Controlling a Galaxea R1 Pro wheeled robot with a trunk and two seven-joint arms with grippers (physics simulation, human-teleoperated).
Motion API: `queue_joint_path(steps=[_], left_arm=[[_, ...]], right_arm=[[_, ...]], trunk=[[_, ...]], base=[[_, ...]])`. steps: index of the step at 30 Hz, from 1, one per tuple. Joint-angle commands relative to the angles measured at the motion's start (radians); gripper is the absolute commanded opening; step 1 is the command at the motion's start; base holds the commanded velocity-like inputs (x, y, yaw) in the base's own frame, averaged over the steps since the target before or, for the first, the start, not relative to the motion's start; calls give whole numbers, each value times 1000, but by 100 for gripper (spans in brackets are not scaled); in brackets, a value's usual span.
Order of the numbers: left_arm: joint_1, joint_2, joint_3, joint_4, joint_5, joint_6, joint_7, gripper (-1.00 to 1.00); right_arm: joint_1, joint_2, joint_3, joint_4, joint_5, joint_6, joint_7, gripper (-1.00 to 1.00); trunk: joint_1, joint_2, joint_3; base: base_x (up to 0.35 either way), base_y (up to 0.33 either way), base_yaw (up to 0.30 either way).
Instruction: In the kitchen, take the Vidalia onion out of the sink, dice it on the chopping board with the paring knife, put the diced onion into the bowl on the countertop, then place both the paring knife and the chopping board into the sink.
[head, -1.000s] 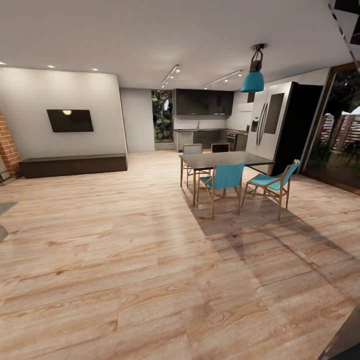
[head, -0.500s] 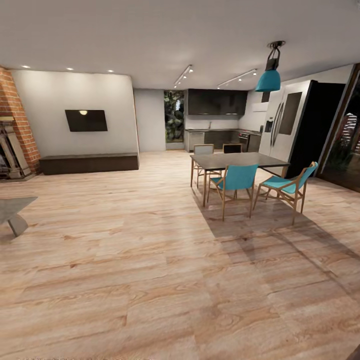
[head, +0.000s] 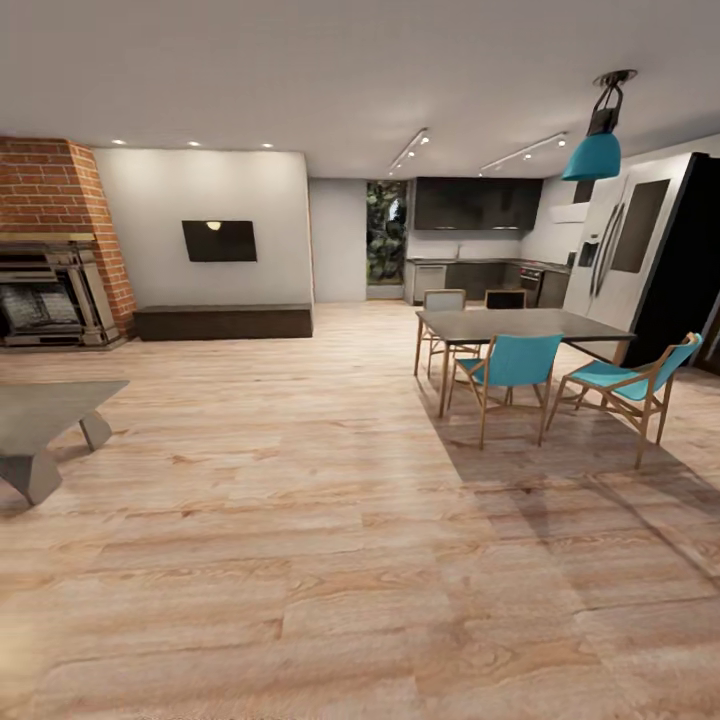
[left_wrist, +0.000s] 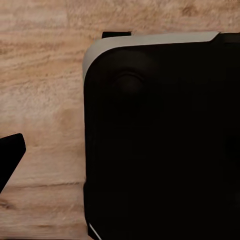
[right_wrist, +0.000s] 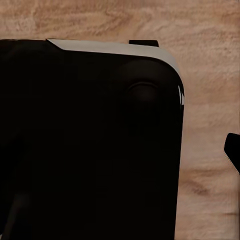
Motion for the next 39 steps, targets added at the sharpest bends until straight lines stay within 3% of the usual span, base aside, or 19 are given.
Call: queue_joint_path(steps=[1, 10, 17, 21, 26, 30, 32, 35, 39], left_arm=[[0, 0, 1, -2, 1, -2, 0, 100], [0, 5, 1, -57, 2, -3, -2, 100], [0, 5, 1, -83, 1, -3, -5, 100], [-1, 5, 1, -176, 0, -3, 0, 100], [-2, 5, 1, -272, -3, -5, 1, 100], [-2, 7, 1, -337, -4, -80, 1, 100], [-2, 8, 1, -348, -4, -152, 1, 100], [-2, 9, 1, -350, -4, -191, 1, 100], [-2, 21, 0, -346, 1, -217, 1, 100]], right_arm=[[0, 0, 0, 1, 0, -3, 0, 100], [-1, -14, -1, -19, 0, -5, 0, 100], [-1, -16, -2, -44, 0, -16, 0, 100], [-1, -16, -1, -116, 0, -93, -1, 100], [-1, -15, -2, -235, 0, -113, 0, 100], [0, -13, -3, -361, 0, -116, 0, 100], [-1, -12, -3, -421, 0, -117, 0, 100], [-1, -13, -2, -453, 0, -119, 1, 100], [-1, -13, 0, -458, 0, -179, 2, 100]], trunk=[[0, 0, -1], [0, 0, -1], [0, 0, -1], [0, 0, -1], [0, 0, -1], [0, 0, -1], [0, 0, -1], [0, 0, -1], [0, 0, -1]], base=[[0, 0, 228], [13, 0, 144], [250, 0, 8], [115, 0, 0], [19, 0, 0], [2, 0, 0], [0, 0, 0], [0, 0, 0], [0, 0, 0]])
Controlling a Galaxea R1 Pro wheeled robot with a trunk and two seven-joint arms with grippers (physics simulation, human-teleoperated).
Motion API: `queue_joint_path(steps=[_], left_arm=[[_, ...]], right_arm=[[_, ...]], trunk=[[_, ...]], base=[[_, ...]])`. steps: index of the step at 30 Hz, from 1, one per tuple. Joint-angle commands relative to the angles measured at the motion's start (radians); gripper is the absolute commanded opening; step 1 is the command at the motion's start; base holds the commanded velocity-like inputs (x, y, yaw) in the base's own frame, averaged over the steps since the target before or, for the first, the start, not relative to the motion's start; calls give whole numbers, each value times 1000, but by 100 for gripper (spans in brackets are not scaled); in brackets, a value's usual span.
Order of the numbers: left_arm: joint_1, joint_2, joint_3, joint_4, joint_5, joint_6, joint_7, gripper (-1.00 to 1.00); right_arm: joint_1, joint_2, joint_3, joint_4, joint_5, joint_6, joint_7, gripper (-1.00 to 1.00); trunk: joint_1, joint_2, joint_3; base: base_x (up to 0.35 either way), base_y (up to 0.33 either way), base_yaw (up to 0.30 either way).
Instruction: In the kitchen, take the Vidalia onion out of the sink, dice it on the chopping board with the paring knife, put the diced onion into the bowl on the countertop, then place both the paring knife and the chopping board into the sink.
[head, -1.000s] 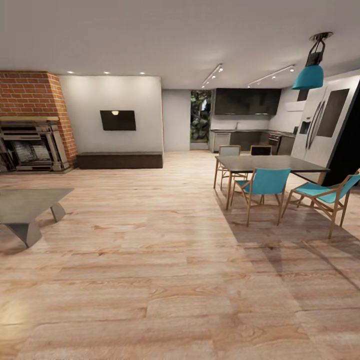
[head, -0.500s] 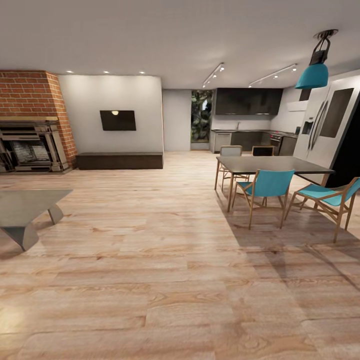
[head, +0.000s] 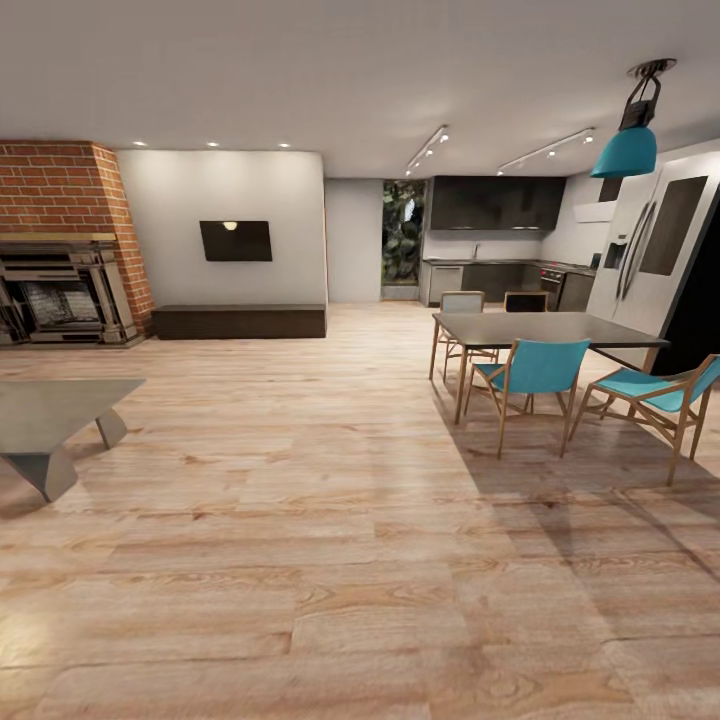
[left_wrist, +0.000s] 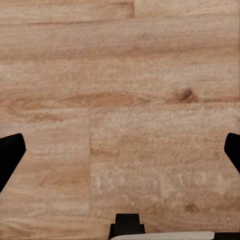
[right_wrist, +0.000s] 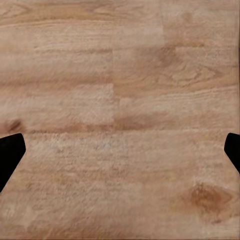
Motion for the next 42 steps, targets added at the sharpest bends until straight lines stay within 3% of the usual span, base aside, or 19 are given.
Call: queue_joint_path(steps=[1, 7, 42], left_arm=[[0, 2, 0, 0, 1, -5, -1, 100], [0, 5, 0, 1, 2, -10, -1, 100], [0, 5, -1, 2, -2, -10, -1, 100]], right_arm=[[0, 0, 1, 4, 0, -29, 0, 100], [0, 3, 2, 54, -1, -123, -2, 100], [0, 2, -2, 62, -1, -132, -2, 100]], trunk=[[0, 0, -1], [0, 0, -1], [0, 0, -1]], base=[[0, 0, 0], [8, 0, 0], [202, 0, 0]])
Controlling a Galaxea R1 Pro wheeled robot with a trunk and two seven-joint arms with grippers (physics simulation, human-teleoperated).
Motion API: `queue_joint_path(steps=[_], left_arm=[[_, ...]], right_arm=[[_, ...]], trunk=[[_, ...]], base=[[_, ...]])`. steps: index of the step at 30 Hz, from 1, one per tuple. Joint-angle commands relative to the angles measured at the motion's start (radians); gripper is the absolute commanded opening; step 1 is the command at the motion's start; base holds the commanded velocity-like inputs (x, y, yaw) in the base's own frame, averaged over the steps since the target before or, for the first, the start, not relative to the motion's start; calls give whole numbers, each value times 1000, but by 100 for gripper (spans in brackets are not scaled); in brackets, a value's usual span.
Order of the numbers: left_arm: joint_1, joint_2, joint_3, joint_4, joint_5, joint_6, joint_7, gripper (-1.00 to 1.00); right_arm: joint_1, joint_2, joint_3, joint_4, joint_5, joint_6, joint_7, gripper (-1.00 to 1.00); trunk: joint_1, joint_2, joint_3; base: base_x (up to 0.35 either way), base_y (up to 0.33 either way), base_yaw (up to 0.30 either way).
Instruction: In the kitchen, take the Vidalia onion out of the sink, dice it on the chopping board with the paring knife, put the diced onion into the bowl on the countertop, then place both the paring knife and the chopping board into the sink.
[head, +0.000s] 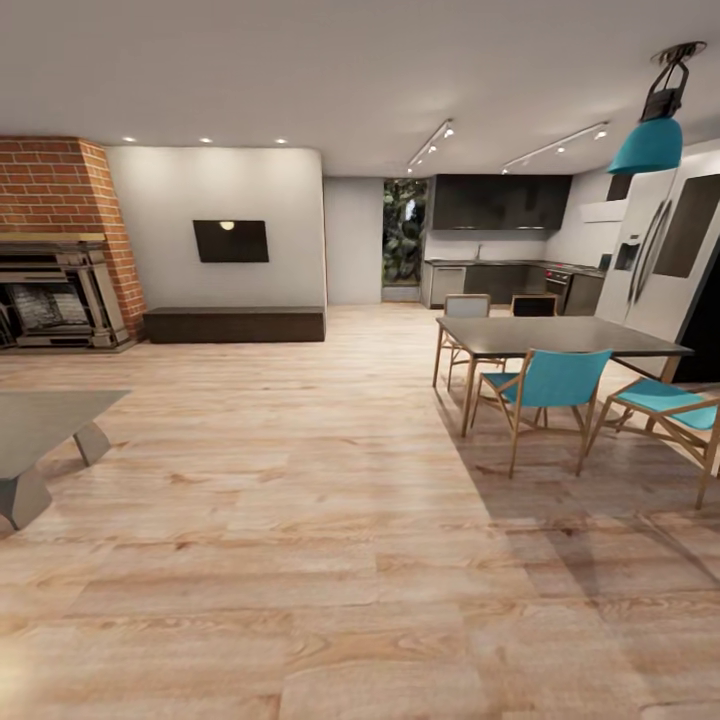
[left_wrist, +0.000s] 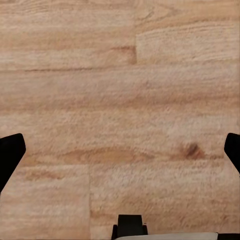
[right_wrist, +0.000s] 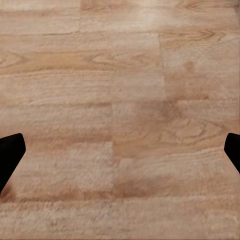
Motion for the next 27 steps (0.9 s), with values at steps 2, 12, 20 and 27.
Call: queue_joint_path(steps=[2, 12, 20, 27], left_arm=[[0, 0, 0, -1, 0, -2, 0, 100], [0, 0, 0, 2, 1, -2, 0, 100], [0, 0, 1, 7, -1, -2, 0, 100], [0, 0, 1, 7, -1, -2, 0, 100]], right_arm=[[-1, 0, 0, 1, 0, -3, 0, 100], [-1, 0, 0, 1, 0, -3, 0, 100], [-1, 0, 0, 1, 0, -3, 0, 100], [-1, 0, 0, 1, 0, -3, 0, 100]], trunk=[[0, 0, -1], [0, 0, -1], [0, 0, -1], [0, 0, -1]], base=[[231, 0, 0], [231, 0, 0], [253, 0, 0], [316, 0, 0]])
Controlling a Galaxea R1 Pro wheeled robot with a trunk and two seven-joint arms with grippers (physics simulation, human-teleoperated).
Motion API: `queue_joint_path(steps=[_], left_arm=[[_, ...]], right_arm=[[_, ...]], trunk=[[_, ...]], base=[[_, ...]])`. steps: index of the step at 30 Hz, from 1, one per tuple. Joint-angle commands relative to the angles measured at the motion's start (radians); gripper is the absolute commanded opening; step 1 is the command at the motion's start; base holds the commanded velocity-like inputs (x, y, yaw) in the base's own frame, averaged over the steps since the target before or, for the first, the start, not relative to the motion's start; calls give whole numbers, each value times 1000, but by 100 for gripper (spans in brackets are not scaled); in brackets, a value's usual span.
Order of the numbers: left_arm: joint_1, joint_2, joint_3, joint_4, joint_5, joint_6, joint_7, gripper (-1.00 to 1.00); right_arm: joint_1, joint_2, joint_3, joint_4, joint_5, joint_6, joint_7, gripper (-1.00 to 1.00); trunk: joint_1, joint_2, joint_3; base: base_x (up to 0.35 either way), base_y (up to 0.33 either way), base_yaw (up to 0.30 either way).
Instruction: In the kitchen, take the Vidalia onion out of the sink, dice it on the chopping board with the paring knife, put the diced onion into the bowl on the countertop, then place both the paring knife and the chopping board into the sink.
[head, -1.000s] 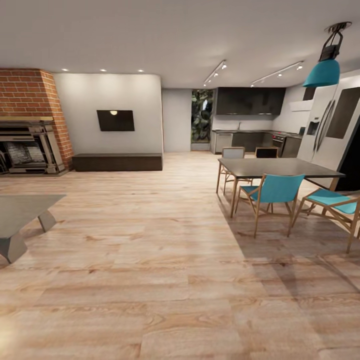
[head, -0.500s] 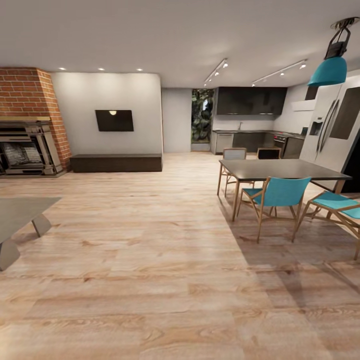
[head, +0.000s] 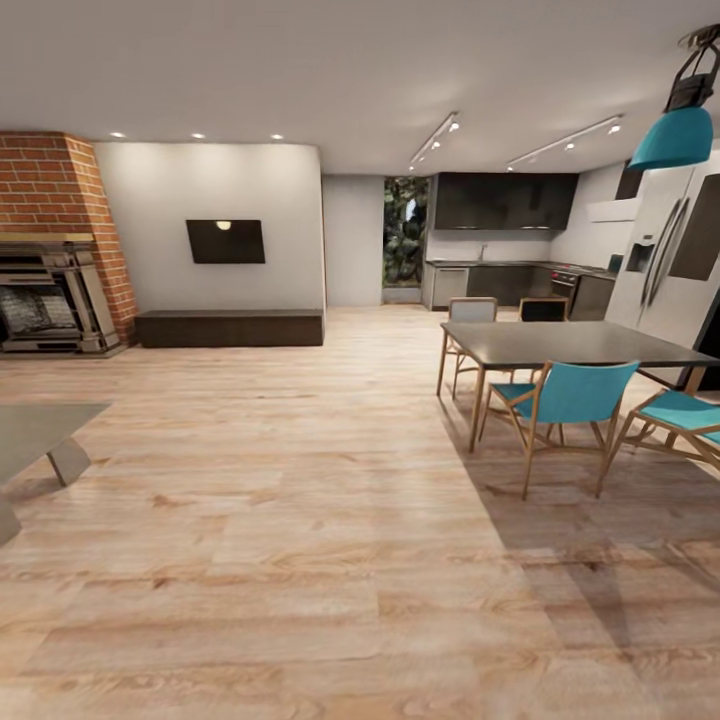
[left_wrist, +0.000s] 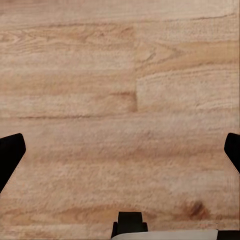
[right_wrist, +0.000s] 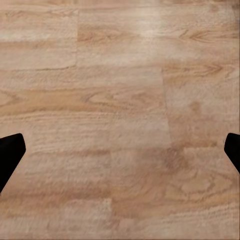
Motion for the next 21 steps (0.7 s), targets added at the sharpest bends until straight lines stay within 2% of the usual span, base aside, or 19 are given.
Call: queue_joint_path(steps=[1, 21], left_arm=[[0, 0, 0, -1, 0, -2, 0, 100], [0, 0, 1, -2, 0, -2, 1, 100]], right_arm=[[-1, 0, 0, 1, 0, -3, 0, 100], [0, 0, 0, 1, 0, -3, 0, 100]], trunk=[[1, 0, -1], [1, 0, -1]], base=[[321, 0, 0], [323, 0, 0]])
